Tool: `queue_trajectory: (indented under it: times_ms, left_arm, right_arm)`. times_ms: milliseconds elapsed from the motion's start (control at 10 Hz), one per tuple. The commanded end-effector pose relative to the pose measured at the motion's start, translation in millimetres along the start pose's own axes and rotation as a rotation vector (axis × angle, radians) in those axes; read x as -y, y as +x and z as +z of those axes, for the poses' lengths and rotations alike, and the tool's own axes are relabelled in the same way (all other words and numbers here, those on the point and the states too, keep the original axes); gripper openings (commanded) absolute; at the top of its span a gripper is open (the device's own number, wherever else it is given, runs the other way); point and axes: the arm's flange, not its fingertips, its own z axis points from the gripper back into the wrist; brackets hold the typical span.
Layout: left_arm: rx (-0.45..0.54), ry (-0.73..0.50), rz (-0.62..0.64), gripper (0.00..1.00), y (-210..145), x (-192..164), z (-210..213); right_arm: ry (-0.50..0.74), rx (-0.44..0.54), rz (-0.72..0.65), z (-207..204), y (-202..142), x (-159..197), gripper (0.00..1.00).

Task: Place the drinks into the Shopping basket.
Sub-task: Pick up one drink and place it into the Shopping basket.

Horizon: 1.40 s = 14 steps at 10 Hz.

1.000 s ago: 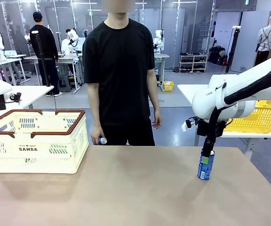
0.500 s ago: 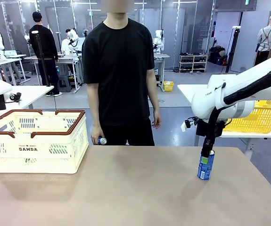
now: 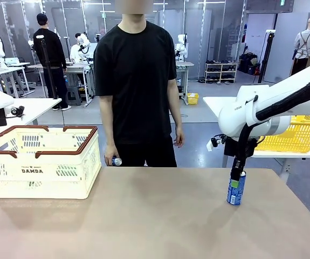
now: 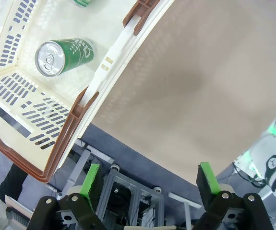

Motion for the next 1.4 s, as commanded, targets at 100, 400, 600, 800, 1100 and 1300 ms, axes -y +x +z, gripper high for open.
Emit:
queue_trajectory:
  times_ms: [100,400,600,800,1100,1300]
  left_arm:
    - [0.012,-0.002,0.019,0.98,0,2,3]
    - [0.012,-0.002,0.019,0.98,0,2,3]
    - [0.012,-0.002,0.019,0.98,0,2,3]
    - [0.012,-0.002,0.019,0.98,0,2,3]
    - [0.012,-0.002,0.019,0.98,0,2,3]
    - [0.012,-0.002,0.019,0.98,0,2,3]
  right_arm:
    - [-0.051,-0.014,-0.020,11,1,-18,0.15]
    - [-0.107,0.036,-0.021,53,10,-39,0.15]
    - [-0.138,0.068,-0.034,91,9,-62,0.15]
    - [-0.134,0.087,-0.018,110,9,-78,0.15]
    - [-0.112,0.079,-0.067,118,9,-82,0.15]
    - [-0.145,0.084,-0.002,119,11,-82,0.15]
